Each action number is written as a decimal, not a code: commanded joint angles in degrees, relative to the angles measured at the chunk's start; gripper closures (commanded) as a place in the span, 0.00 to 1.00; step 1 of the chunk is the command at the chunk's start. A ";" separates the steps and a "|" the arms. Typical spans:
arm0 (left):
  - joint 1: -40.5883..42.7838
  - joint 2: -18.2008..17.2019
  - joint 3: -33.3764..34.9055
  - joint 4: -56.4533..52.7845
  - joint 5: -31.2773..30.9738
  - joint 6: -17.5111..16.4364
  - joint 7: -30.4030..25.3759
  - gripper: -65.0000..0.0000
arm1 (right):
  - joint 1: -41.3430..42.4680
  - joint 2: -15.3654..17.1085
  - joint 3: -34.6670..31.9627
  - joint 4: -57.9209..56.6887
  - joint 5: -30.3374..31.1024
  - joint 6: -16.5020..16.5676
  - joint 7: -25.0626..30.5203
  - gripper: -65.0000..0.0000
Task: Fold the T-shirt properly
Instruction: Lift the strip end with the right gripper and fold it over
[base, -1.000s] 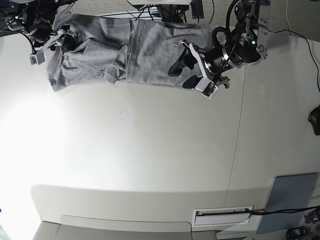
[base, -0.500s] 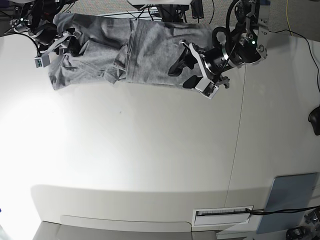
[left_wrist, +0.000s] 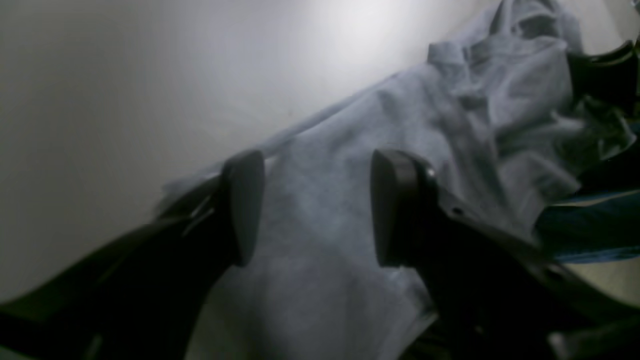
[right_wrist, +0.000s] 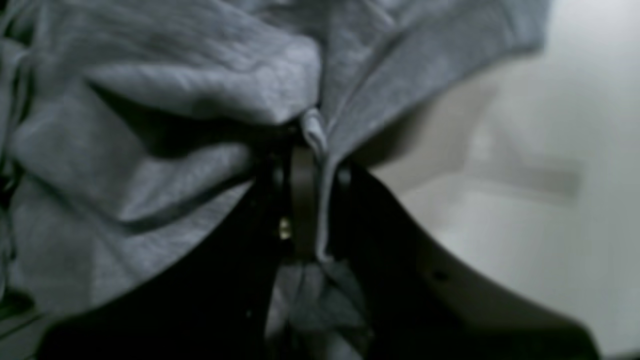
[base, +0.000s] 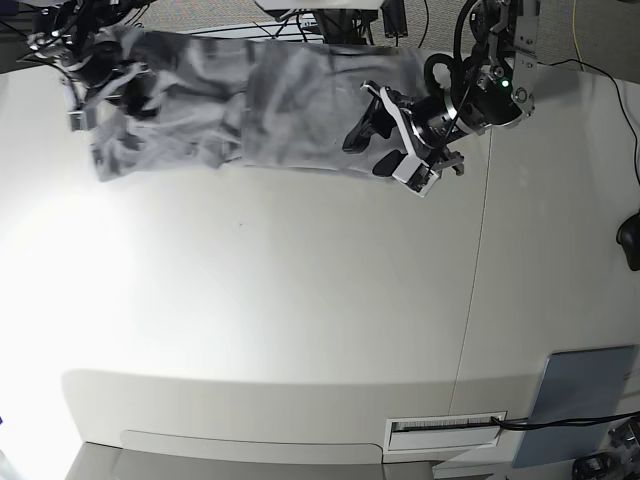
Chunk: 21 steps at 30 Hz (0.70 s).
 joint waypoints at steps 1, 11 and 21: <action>-0.26 -0.13 -0.11 1.25 -0.66 -0.22 -1.07 0.47 | 0.70 1.09 2.71 0.44 -1.53 -1.14 -0.28 1.00; 0.68 -0.11 -0.11 0.39 0.50 -0.20 -1.33 0.47 | 5.49 1.07 13.31 5.53 5.86 2.36 -10.91 1.00; 5.99 -0.09 -0.09 -4.90 4.04 -0.04 -7.65 0.47 | 4.83 -4.28 12.98 23.41 18.99 1.20 -20.15 1.00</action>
